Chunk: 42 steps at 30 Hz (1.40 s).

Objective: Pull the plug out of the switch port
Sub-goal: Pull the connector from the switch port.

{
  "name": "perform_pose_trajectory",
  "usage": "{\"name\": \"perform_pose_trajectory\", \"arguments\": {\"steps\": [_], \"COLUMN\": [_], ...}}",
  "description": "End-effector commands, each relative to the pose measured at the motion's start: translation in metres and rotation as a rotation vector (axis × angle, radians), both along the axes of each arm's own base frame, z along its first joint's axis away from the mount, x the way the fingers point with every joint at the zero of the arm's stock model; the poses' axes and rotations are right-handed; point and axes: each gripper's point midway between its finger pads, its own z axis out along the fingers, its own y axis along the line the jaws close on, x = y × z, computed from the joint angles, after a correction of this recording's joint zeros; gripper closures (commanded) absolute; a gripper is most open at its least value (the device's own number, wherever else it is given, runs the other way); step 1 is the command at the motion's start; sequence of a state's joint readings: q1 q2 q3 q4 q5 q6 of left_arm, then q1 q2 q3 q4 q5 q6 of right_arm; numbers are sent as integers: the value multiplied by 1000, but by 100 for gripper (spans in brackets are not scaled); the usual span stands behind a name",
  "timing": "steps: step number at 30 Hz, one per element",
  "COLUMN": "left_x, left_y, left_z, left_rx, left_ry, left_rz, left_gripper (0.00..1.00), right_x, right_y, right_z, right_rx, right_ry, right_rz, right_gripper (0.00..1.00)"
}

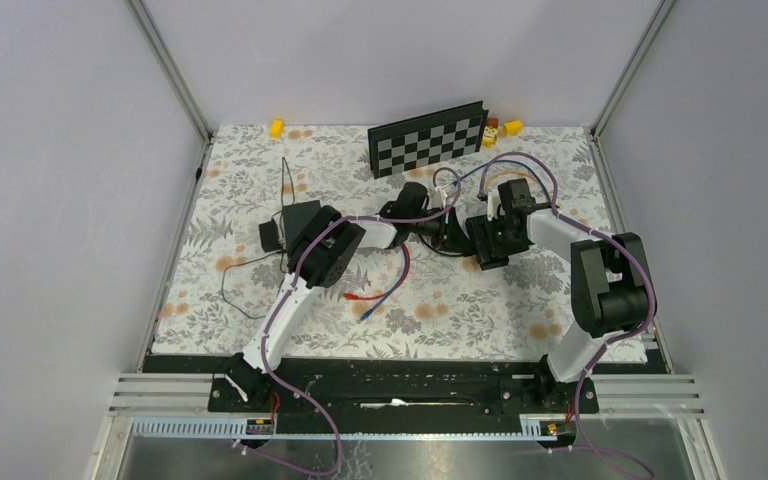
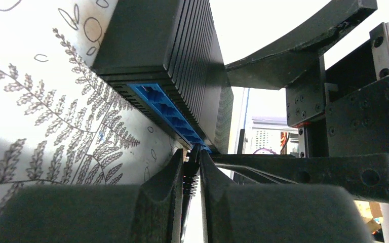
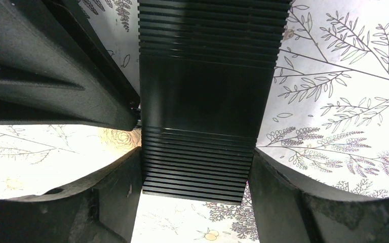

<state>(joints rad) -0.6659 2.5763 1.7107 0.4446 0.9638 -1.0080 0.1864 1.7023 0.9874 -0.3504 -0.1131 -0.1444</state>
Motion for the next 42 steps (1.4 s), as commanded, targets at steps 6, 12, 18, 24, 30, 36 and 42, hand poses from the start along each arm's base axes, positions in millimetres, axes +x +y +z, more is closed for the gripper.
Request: {"name": "perform_pose_trajectory", "arguments": {"steps": [6,12,18,24,30,36,42], "left_x": [0,18,20,7,-5,5,22], "left_y": [15,22,21,20,17,18,23], "left_z": [-31,-25,-23,-28,-29,-27,-24], "left_rx": [157,197,190,142,141,186,219], "left_ry": [27,-58,-56,25,54,-16,-98], "left_rz": [19,23,27,39,30,18,20], "left_gripper": [100,100,100,100,100,100,100], "right_x": [9,12,13,15,14,14,10], "right_y": [-11,-13,-13,-15,-17,-18,-12], "right_z": [3,2,0,1,1,0,0], "right_rx": [-45,-54,-50,-41,-31,-13,58], "right_ry": [-11,-28,-23,-26,-19,-10,14], "right_rz": [-41,-24,-23,-34,-43,-45,-18], "right_gripper": [28,29,29,29,30,30,30]}}
